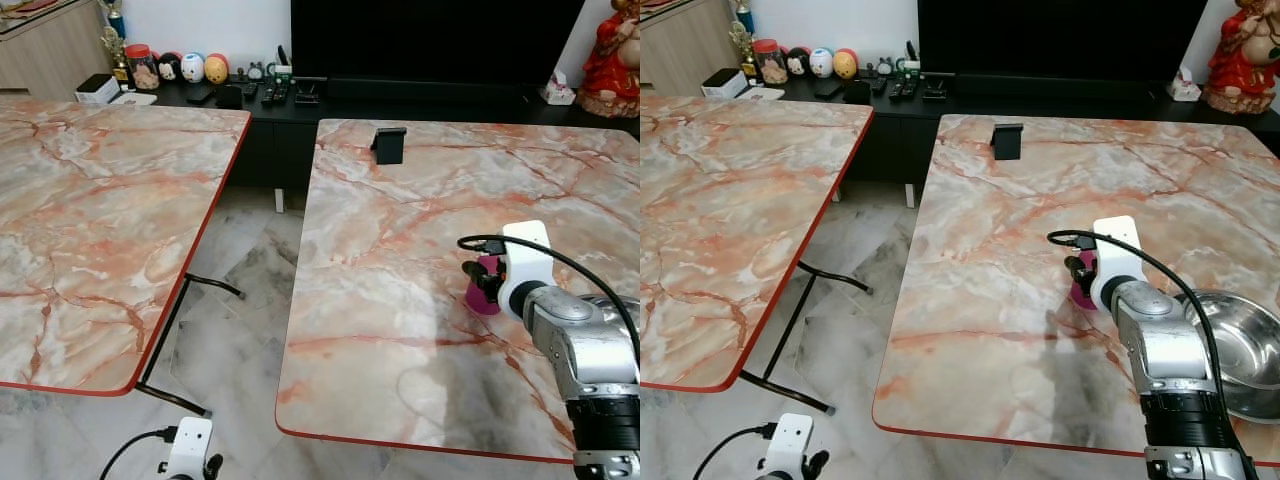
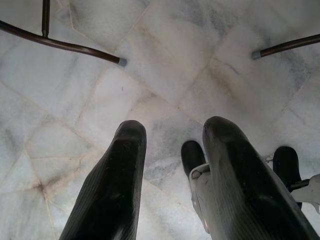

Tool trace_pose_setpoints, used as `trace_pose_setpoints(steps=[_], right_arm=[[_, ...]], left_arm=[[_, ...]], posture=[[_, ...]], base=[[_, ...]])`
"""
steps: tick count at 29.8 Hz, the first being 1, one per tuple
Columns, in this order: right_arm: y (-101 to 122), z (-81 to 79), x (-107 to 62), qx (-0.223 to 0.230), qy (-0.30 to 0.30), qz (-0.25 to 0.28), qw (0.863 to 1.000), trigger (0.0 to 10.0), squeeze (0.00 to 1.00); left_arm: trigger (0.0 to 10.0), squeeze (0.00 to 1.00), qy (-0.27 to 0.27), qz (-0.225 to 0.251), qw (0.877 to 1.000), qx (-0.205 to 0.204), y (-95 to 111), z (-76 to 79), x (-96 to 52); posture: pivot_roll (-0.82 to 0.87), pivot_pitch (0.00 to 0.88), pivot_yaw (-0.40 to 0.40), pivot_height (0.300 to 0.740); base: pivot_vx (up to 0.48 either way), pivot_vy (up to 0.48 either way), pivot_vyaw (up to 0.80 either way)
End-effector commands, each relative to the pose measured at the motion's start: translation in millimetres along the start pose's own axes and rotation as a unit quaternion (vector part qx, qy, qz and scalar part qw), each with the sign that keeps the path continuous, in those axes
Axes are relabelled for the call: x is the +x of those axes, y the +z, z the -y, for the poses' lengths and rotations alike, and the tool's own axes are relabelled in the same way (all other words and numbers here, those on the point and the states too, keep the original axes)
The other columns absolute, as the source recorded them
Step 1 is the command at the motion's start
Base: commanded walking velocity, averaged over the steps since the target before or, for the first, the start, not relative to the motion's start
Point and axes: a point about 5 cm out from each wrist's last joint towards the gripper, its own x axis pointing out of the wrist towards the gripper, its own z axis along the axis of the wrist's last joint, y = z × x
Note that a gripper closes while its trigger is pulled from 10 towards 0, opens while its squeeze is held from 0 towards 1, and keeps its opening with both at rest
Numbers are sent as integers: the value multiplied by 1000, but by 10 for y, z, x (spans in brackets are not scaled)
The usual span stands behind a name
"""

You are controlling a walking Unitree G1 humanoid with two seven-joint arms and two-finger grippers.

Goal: Setting the table

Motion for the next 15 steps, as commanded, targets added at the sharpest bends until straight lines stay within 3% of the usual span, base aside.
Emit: trace_pose_setpoints(steps=[1,14,15], right_arm=[[-7,9,9,5,-1,-3,1000,10000,0],[-51,31,26,12,-9,-7,1000,10000,0],[-46,33,26,12,-9,-6,1000,10000,412]], left_arm=[[10000,0,-2,-11,1000,2,-37,7,-5],[10000,0,-4,-9,1000,3,-27,16,-3],[10000,0,-4,-9,1000,3,-29,15,-3]], posture=[[-47,0,-14,740],[-48,0,-13,740],[-50,0,-12,740]], base=[[0,0,0],[0,0,0],[0,0,0]])
